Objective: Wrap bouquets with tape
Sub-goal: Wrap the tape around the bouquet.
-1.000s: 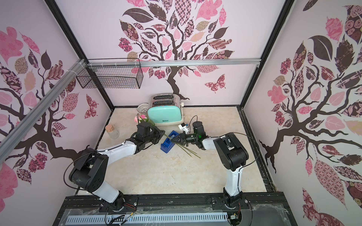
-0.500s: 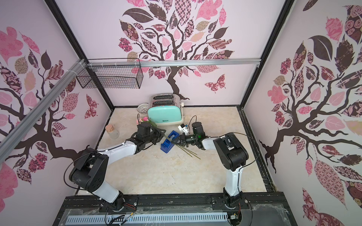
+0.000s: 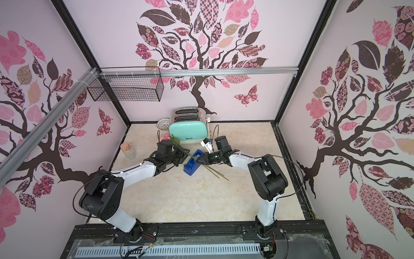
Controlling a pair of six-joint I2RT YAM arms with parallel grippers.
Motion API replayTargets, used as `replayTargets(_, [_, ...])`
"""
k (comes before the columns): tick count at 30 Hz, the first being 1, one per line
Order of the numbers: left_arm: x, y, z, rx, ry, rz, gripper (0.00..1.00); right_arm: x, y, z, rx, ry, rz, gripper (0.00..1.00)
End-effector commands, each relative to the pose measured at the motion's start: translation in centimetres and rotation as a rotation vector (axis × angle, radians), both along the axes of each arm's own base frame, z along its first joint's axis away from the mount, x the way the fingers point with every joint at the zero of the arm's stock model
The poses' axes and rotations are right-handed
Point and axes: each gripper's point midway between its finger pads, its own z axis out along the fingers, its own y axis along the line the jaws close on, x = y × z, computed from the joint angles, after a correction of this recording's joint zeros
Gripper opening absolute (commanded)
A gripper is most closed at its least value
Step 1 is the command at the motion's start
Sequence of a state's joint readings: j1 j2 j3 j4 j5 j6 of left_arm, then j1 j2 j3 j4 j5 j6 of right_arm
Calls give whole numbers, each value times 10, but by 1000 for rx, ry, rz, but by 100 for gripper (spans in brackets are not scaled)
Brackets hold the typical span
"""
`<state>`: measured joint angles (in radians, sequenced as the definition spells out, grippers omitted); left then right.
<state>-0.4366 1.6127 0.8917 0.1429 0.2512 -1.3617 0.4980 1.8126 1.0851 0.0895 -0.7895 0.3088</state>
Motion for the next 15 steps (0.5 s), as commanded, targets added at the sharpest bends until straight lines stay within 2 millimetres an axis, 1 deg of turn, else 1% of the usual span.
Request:
replayTargets(1, [6, -5, 21, -37, -23, -7, 35, 7, -1, 22, -103, -233, 1, 0])
replayTargets(7, [5, -11, 22, -75, 5, -19, 34, 14, -6, 31, -182, -412, -13, 0])
replayTargets(15, [7, -21, 15, -128, 54, -34, 31, 11, -4, 28, -304, -574, -5, 0])
